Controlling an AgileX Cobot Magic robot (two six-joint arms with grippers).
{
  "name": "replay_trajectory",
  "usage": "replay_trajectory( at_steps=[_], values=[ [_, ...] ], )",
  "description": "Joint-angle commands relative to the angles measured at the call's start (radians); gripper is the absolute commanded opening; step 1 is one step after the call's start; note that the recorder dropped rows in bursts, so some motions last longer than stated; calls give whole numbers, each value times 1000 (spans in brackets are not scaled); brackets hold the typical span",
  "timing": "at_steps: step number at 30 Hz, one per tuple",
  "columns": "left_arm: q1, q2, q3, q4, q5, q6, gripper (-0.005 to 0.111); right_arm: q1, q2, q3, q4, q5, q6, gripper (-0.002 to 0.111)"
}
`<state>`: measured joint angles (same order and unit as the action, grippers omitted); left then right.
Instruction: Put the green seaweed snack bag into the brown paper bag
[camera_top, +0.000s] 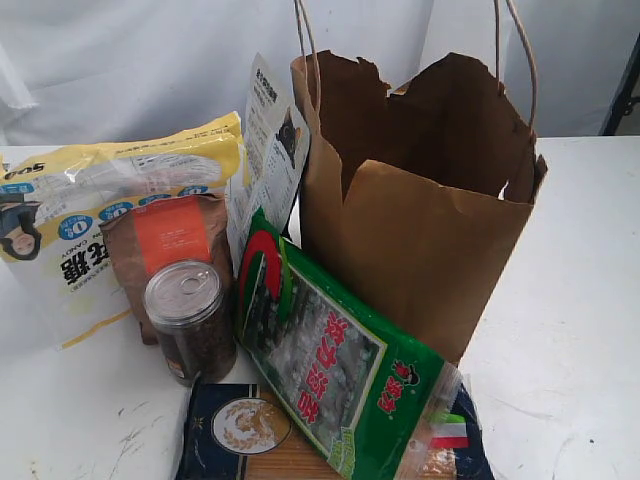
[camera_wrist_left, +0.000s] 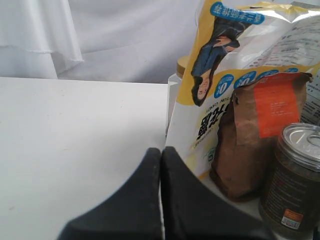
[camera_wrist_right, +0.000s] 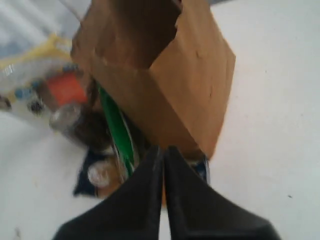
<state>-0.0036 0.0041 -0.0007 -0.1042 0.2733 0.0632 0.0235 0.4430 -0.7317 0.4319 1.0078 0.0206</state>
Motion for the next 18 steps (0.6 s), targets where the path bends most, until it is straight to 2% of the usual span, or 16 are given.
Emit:
replay_trajectory(
  at_steps=[1,6,8,14,18],
  values=[
    [-2,-4,1,-12,-8,-4,0,6,205,-153,48,213,-365,17],
    [-2,-4,1,-12,-8,-4,0,25,349,-128,255,213,-525,57],
    [-2,-4,1,-12,-8,-4,0,42,397,-109,291,213,-569,68],
    [-2,-4,1,-12,-8,-4,0,101,550,-64,264,213,-600,69],
    [-2,-4,1,-12,-8,-4,0,149,609,-42,264,79,-613,69]
  ],
)
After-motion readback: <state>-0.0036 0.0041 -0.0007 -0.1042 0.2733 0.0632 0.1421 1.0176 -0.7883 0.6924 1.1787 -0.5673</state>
